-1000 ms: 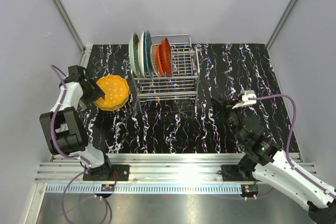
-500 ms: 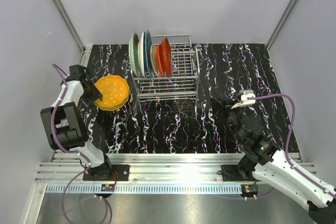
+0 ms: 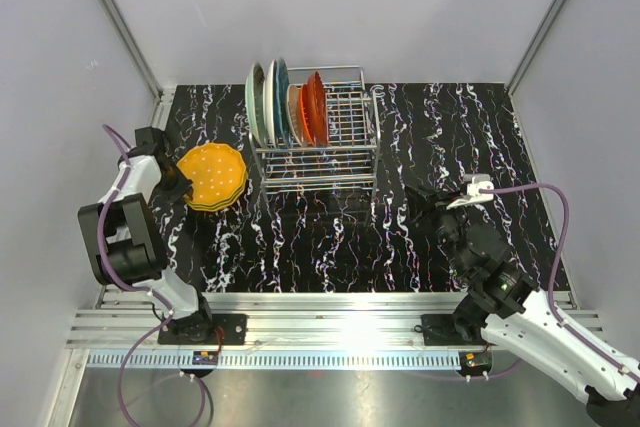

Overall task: Load the plates into the dish rack
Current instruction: Grab a plate with the left arm

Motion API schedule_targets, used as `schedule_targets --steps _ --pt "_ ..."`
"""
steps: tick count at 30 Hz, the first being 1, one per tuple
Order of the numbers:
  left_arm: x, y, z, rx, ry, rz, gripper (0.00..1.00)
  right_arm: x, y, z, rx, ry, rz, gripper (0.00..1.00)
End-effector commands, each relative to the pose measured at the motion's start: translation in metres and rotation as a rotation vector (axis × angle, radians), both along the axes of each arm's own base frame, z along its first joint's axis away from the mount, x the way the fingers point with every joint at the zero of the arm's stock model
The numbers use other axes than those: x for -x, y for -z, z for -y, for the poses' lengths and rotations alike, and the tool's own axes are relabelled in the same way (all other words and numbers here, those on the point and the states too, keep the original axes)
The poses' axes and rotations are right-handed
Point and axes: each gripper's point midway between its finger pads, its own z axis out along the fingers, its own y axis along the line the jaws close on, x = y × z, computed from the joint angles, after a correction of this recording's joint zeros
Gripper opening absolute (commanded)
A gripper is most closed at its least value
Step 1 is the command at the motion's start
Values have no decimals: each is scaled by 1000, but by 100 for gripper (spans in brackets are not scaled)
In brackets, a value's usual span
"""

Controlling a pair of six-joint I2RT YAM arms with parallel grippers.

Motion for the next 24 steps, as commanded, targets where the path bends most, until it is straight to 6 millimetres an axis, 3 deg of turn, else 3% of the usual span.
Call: schedule_targets --steps 1,14,24 --pt "-2 0 -2 -25 7 22 23 0 -7 9 -35 38 20 43" --pt "6 -9 -3 -69 13 14 0 3 -9 14 -40 49 27 41" --pt "13 -35 -10 -132 -12 66 0 3 -9 14 -40 48 27 41"
